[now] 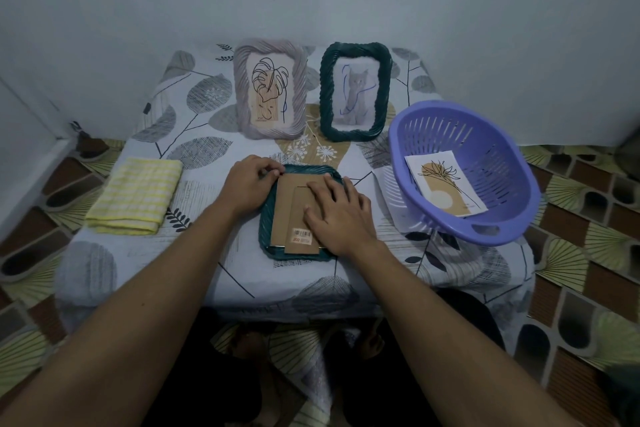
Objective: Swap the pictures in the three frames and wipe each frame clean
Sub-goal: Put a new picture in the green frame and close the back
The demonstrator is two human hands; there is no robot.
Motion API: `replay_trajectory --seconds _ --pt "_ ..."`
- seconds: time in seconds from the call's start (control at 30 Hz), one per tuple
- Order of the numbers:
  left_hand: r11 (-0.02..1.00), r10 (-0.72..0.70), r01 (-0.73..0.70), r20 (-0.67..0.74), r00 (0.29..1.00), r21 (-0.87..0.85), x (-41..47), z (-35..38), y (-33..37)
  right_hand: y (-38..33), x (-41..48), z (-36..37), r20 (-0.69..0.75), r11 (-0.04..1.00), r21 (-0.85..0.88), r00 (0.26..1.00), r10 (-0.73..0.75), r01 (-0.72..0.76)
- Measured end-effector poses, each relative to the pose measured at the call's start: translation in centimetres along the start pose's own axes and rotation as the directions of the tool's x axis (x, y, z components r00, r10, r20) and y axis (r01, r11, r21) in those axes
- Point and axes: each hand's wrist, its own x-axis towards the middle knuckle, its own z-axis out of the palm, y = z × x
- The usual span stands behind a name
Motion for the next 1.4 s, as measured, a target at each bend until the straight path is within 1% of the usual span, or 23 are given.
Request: replay_trajectory --seconds 0.1,0.17,0.23,0.37,0.47,0.57,0.73,0.9,0.97,1.03,1.07,1.1,1.2,1.27,1.4 --pt "0.993 -0.037 0.036 -0.005 0.999 -0.113 -1.6 -0.4 -0.1 0.0 0.0 0.0 0.004 1.000 0.001 1.000 -0.005 0.005" --pt "0.989 -0.053 0.053 0.004 0.999 -0.137 -2.6 -0.5 -0.2 0.1 0.0 -0.1 0.006 1.000 0.005 1.000 -0.005 0.005" --pt "0.997 -0.040 0.042 0.029 0.999 -0.062 -3.6 -0.4 -0.3 0.0 0.0 0.0 0.006 1.000 0.006 1.000 -0.003 0.003" --pt "0.977 -0.050 0.031 0.084 0.995 0.213 -5.8 0.3 -0.1 0.0 0.0 -0.1 0.018 1.000 0.012 1.000 0.004 -0.004" --pt "0.952 -0.029 -0.012 0.130 0.991 0.306 -6.7 0.8 -0.1 -0.1 -0.1 -0.3 0.024 1.000 0.029 1.000 0.000 -0.001" --pt "0.931 -0.024 -0.025 0.127 0.992 0.364 -6.6 1.1 -0.3 -0.1 -0.2 -0.4 0.020 0.999 0.039 1.000 0.005 -0.006" --pt "0.926 -0.011 -0.015 0.067 0.998 0.376 -6.7 1.2 -0.4 -0.1 0.3 -0.4 0.036 0.999 0.052 0.999 0.007 -0.009" --pt "0.934 -0.011 -0.010 0.057 0.998 0.357 -6.8 1.2 -0.3 0.1 1.1 -1.3 0.058 0.997 0.075 0.998 0.013 -0.018" --pt "0.938 -0.006 -0.012 0.051 0.999 0.348 -6.8 1.2 -0.3 0.4 1.5 -1.9 0.028 0.992 0.129 1.000 0.014 -0.018" --pt "0.940 -0.003 -0.012 0.042 0.999 0.342 -6.8 1.1 -0.3 0.6 1.8 -2.2 -0.042 0.982 0.190 0.999 0.027 -0.018" --pt "0.940 -0.004 -0.010 0.040 0.999 0.341 -6.8 1.1 -0.2 0.8 1.9 -2.2 -0.077 0.980 0.194 0.996 0.050 -0.035" --pt "0.939 -0.005 -0.009 0.038 0.999 0.342 -6.8 1.1 -0.2 0.9 1.9 -2.2 -0.103 0.985 0.163 0.992 0.080 -0.062" --pt "0.940 -0.005 -0.006 0.031 1.000 0.342 -6.8 1.0 -0.3 0.9 1.5 -1.9 -0.130 0.989 -0.006 0.981 0.142 -0.144" --pt "0.941 -0.001 -0.009 0.030 1.000 0.338 -6.8 1.1 -0.3 0.8 1.2 -1.7 -0.152 0.986 -0.036 0.976 0.158 -0.165" --pt "0.941 0.002 -0.012 0.032 0.999 0.338 -6.8 1.1 -0.3 0.6 1.3 -1.4 -0.171 0.981 -0.029 0.968 0.184 -0.191"
